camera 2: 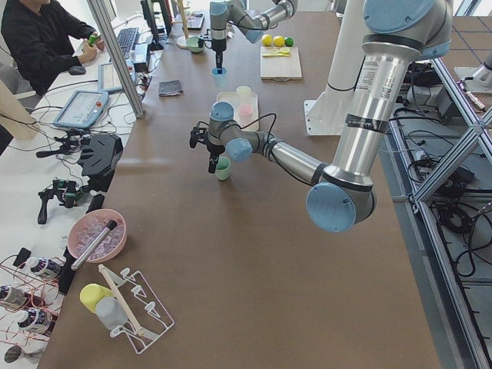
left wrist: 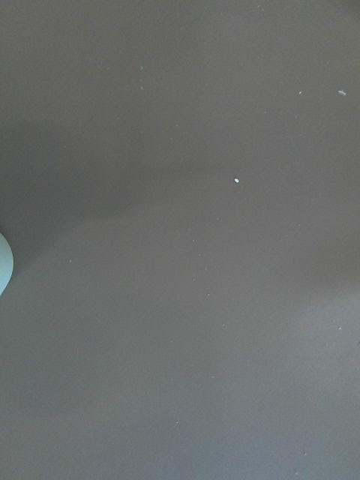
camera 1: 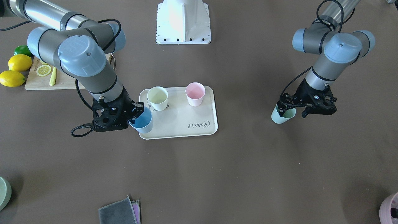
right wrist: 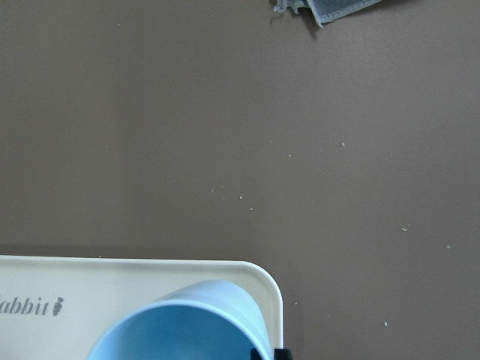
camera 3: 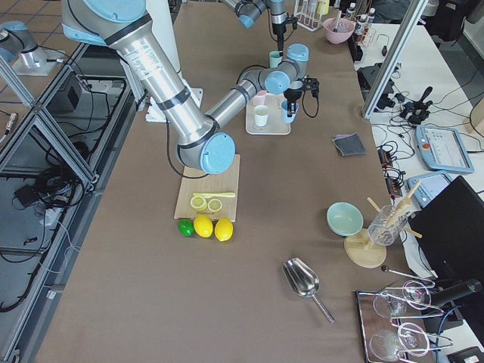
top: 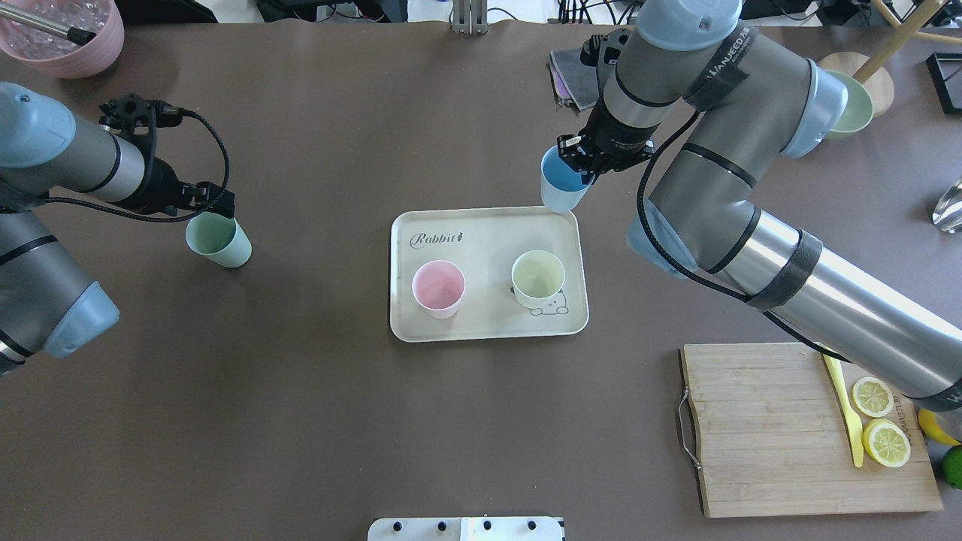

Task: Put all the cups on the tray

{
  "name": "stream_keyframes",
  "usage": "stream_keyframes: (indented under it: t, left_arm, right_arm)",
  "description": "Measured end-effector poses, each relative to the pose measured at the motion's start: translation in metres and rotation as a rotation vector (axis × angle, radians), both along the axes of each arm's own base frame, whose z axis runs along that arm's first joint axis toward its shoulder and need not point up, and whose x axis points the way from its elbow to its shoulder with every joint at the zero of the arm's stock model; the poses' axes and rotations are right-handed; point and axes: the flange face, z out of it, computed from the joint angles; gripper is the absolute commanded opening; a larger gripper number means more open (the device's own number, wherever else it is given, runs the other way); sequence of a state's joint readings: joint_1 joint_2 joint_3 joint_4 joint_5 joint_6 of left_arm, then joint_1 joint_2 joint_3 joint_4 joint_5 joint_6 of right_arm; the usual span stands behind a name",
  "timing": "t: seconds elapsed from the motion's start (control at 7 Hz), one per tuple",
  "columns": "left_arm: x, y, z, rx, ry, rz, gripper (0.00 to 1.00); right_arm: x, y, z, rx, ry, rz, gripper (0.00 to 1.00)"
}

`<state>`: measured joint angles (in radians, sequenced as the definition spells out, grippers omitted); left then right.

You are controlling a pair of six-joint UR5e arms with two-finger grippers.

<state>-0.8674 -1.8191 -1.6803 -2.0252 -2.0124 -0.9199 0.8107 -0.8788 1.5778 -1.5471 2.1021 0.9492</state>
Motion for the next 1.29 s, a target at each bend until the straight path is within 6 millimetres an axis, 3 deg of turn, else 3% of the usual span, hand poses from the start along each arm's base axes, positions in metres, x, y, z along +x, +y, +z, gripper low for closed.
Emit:
stream_keyframes:
  t: [0.14,0.29,0.43,0.57,1.0,1.14,1.29]
  left_arm:
    - [-0.002,0.002,0.007,0.007,-0.008,0.009,0.95]
    - [-0.004,0.005,0.011,0.009,-0.013,0.013,0.85]
    - [-0.006,0.008,0.016,0.010,-0.016,0.013,0.24]
    - [-0.009,0.011,0.022,0.012,-0.014,0.013,0.00]
    - [-0.007,0.017,0.023,0.017,0.001,0.016,0.00]
    - [-0.005,0.017,0.018,0.015,0.010,0.015,0.00]
    - [-0.005,0.018,0.011,0.014,0.019,0.012,0.00]
  right_arm:
    - [-0.008,0.005,-0.004,-0.007,-0.003,0.000,0.00]
    - [-0.019,0.011,-0.003,-0.010,0.004,-0.002,0.00]
    - [-0.029,0.016,-0.001,-0.006,0.016,-0.005,0.00]
    - [-0.039,0.022,0.002,-0.002,0.026,-0.010,0.00]
    - [-0.063,0.028,0.016,0.014,0.039,-0.017,0.00]
    - [-0.070,0.024,0.024,0.018,0.033,-0.014,0.41]
    - [-0.073,0.022,0.030,0.018,0.031,-0.012,0.99]
